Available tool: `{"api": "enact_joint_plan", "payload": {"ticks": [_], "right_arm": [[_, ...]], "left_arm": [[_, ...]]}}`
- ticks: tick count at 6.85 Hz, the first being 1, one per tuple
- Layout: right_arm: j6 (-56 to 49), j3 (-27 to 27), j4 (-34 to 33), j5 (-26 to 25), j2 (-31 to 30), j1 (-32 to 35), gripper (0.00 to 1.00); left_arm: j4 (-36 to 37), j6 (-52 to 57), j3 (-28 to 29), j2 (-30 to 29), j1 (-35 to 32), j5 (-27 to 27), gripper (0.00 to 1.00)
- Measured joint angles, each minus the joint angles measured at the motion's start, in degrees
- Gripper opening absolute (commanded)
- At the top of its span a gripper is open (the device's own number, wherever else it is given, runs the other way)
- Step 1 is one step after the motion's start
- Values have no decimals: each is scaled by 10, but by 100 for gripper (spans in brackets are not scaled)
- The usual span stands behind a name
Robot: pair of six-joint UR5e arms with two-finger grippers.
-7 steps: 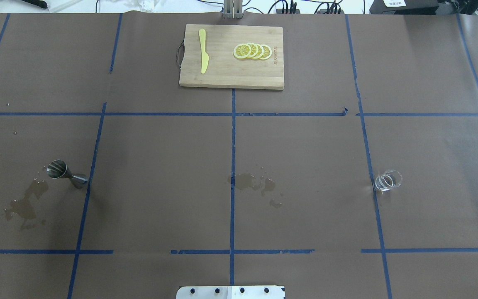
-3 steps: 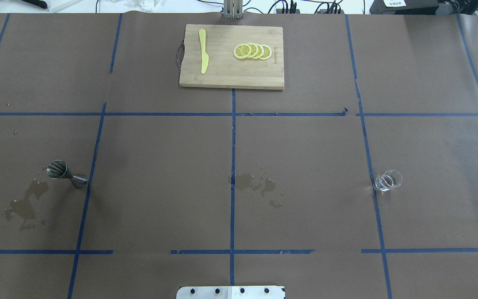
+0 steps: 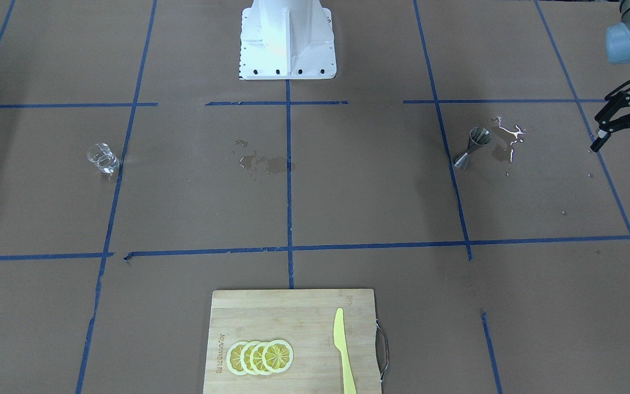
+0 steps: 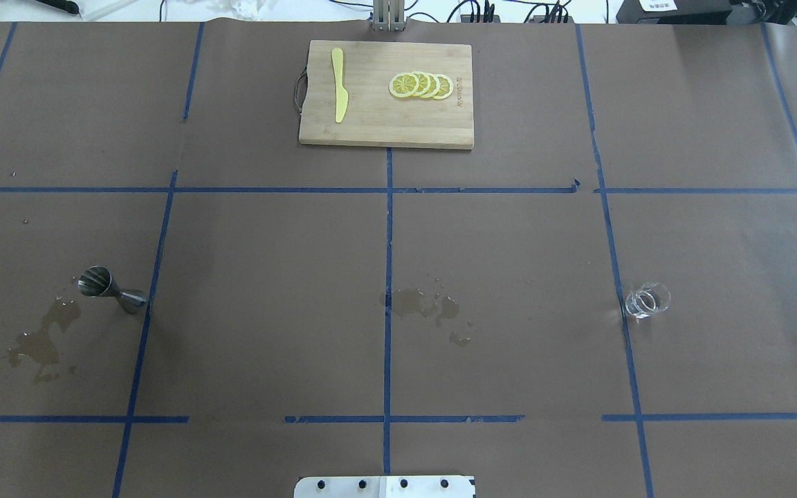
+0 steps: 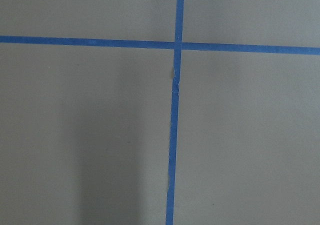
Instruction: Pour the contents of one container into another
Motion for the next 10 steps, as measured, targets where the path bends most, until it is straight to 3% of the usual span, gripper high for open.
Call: {"api": "enact_joint_plan", "payload": {"ticks": [1,4,6,8,10], "right_arm": [[0,-1,0,1,0,-1,100],[-1,-2,0,3,-1,-2,100],[-3,-1,0,5,-4,-2,100],[-4,-1,0,5,-5,-2,100],[-4,-1,0,5,-6,-2,100]], "left_arm": [[-15,-57,-26,8,38,50,99],[-94,-218,-81,63,211,309,100],[-134,-252,-95,95,325,489,94],[-138,-258,-99,104,398,595,95],[-139,-256,-100,111,476,665,95]]}}
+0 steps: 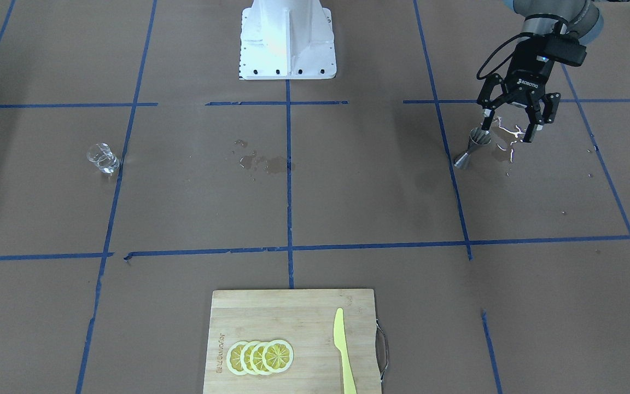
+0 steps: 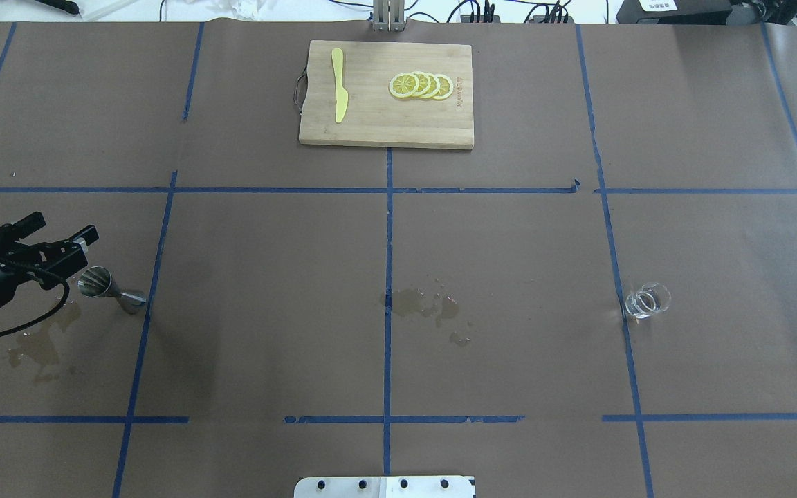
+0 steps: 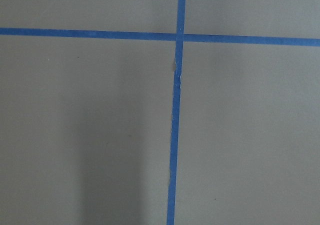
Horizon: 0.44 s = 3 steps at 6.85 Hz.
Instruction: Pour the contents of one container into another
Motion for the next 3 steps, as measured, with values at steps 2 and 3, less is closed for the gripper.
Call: {"api": "enact_joint_plan", "payload": {"ticks": [2,3], "right_arm": [[0,-2,-1,0,0,0,100],[0,-3,-1,0,-1,0,100]], "left_arm": [[-1,-11,0,16,61,59,99],[-1,-27,1,26,88,97,99]]}}
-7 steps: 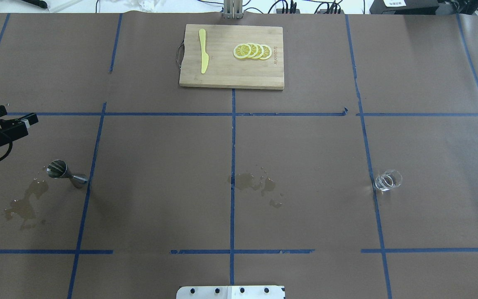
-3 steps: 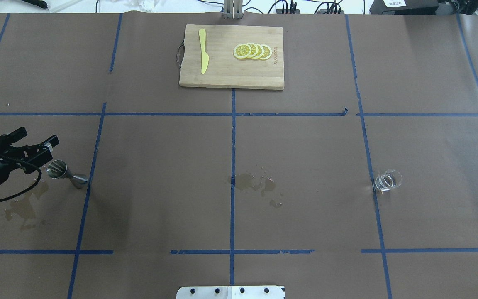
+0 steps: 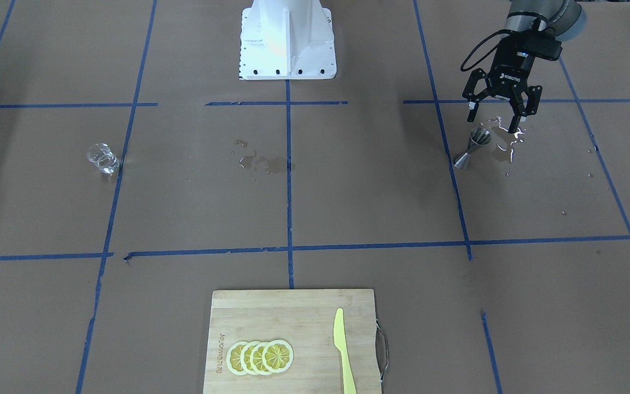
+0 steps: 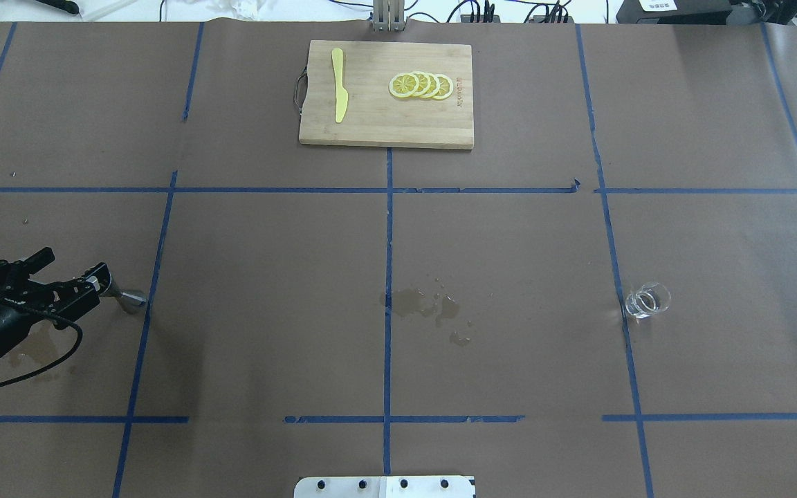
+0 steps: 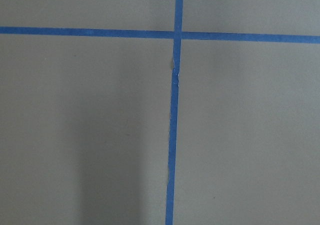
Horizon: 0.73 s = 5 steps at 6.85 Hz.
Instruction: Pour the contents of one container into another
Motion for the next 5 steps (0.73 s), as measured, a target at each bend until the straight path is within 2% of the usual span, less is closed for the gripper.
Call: {"api": "enact_joint_plan", "payload": {"ticks": [2,5], "right_arm": [[-2,0,0,0,-3,0,100],[-2,0,0,0,-6,1,100]], "left_arm": [[0,-42,6,8,58,83,99],[0,-81,37,9,100,136,99]]}}
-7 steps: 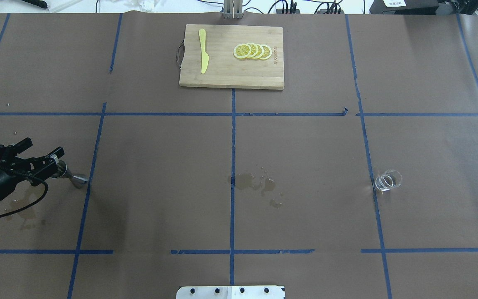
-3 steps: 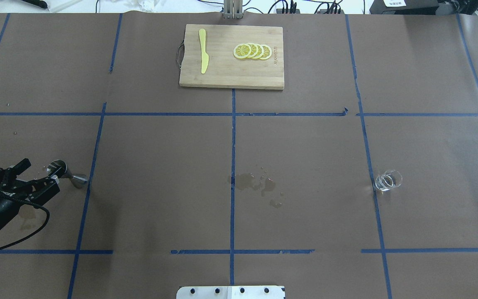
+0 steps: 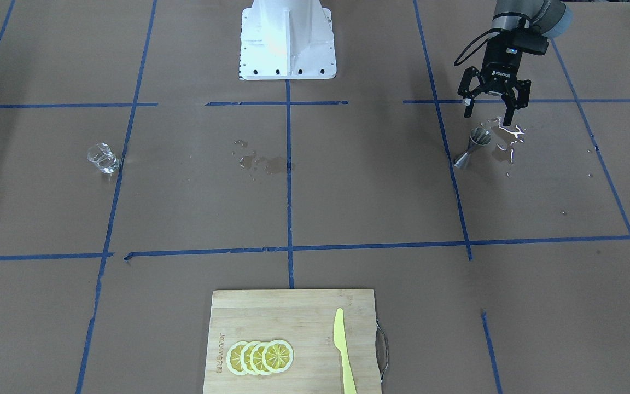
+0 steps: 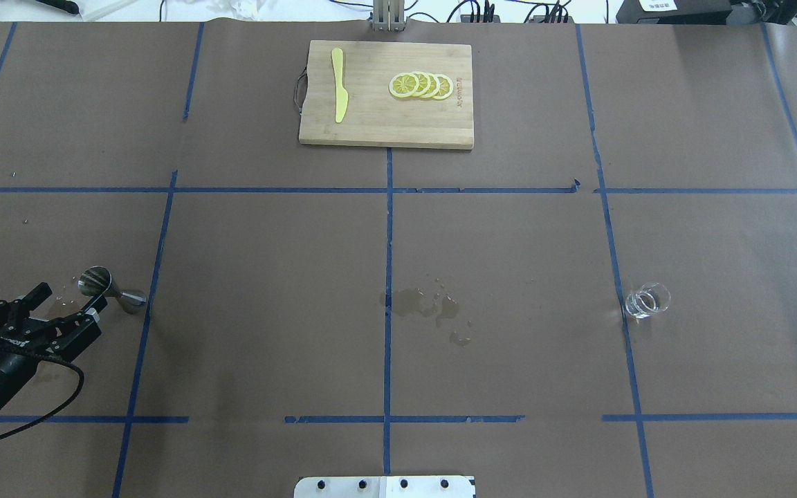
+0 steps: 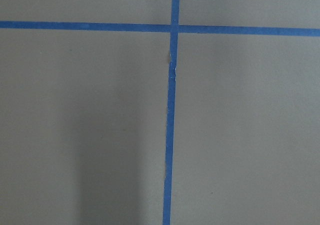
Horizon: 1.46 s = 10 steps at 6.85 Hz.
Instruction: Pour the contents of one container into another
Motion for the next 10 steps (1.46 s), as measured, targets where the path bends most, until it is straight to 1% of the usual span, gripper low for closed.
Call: {"api": "enact_joint_plan", "payload": {"ticks": [3,4,6,8,10], "right_arm": [[0,2,1,1,-4,0,100],[-1,2,1,1,-5,0,100],[-1,1,0,0,-6,0,100],[-1,0,0,0,-8,0,100],[-2,0,1,0,-9,0,100]], "left_arm": [[0,-4,20,-6,14,24,99],[1,-4,28,-15,17,33,99],[1,-4,62,-48,21,52,99],[2,-3,83,-61,22,77,99],[2,-2,105,-78,22,88,99]]}}
